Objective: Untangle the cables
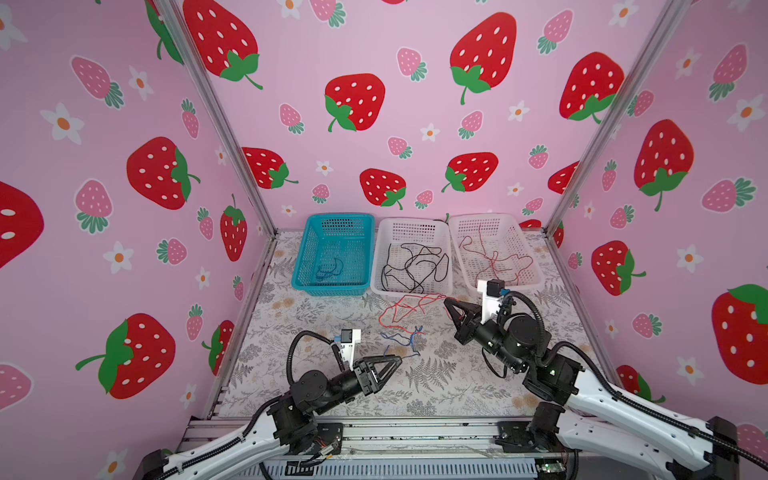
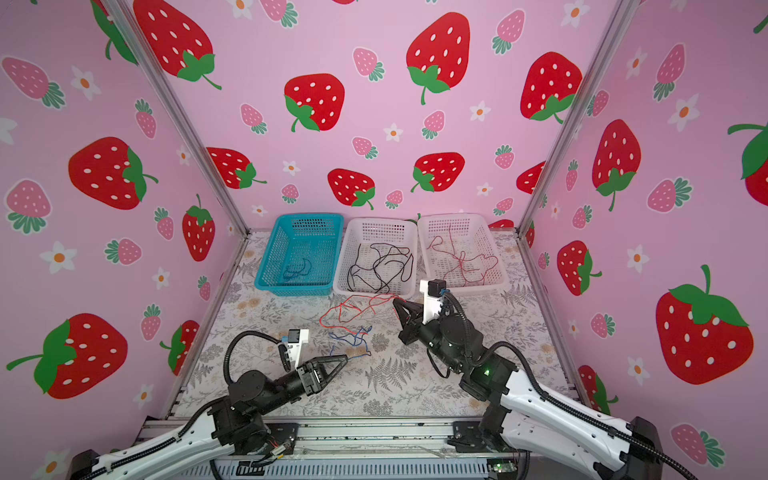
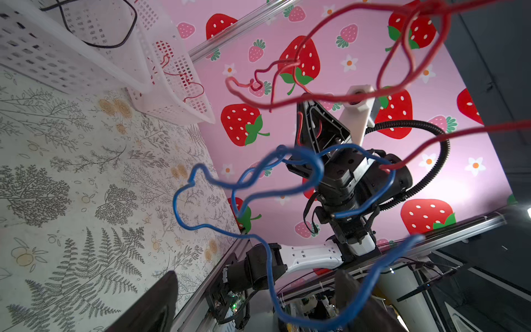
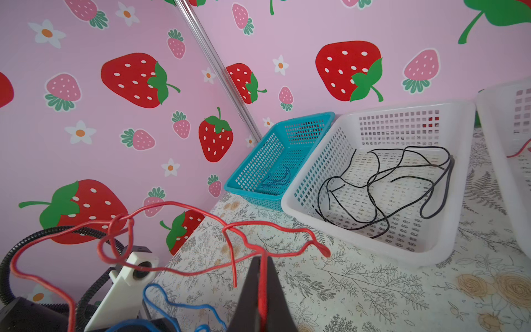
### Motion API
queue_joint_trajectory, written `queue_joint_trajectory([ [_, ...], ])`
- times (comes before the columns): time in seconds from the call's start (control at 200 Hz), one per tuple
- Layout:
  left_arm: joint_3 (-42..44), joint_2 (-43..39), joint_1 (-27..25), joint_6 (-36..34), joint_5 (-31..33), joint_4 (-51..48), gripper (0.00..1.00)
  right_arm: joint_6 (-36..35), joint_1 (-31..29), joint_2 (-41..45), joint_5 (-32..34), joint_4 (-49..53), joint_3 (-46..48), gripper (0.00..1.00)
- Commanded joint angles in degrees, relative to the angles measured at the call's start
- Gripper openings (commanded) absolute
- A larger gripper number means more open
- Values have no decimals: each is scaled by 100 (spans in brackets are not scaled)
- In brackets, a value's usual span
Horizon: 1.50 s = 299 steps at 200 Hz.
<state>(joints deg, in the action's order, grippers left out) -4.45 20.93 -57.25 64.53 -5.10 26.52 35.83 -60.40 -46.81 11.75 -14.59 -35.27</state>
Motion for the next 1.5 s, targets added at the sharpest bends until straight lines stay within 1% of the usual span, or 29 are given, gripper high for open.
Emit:
queue_joint_trajectory([
  [0.0, -248, -27, -30, 252, 188, 99, 86, 55, -84, -34, -55, -387, 45, 0],
  [0.14, -320, -256, -39, 117, 445, -478, 85, 38, -203, -121, -19, -387, -41, 0],
  [0.25, -286, -327, -33, 71, 537, -429, 82, -18, -380, -194, 176, -369, -100, 0],
  [0.52, -537, 226, -31, -89, 303, -219, 71, -86, -707, -468, 470, -356, -252, 0],
  [0.73, -646, 441, -36, -178, 172, -216, 52, -103, -763, -496, 645, -254, -336, 0],
  [0.945, -585, 362, -33, -187, 168, -376, 28, -77, -763, -435, 827, -125, -334, 0],
  [1.15, -571, 316, -33, -228, 141, -420, 12, -68, -764, -366, 977, -40, -314, 0],
  [1.255, -572, 304, -31, -239, 126, -427, 7, -68, -766, -336, 1031, -10, -290, 0],
  [1.265, -572, 302, -34, -235, 124, -426, 3, -68, -763, -331, 1038, -3, -282, 0],
  [1.285, -570, 298, -36, -246, 124, -429, 0, -68, -765, -325, 1064, 15, -275, 0],
  [1.37, -567, 276, -31, -257, 91, -424, 0, -44, -763, -286, 1243, 113, -241, 0],
  [1.49, -576, 180, -33, -233, -10, -411, 0, -57, -763, -243, 1767, 445, -172, 0],
])
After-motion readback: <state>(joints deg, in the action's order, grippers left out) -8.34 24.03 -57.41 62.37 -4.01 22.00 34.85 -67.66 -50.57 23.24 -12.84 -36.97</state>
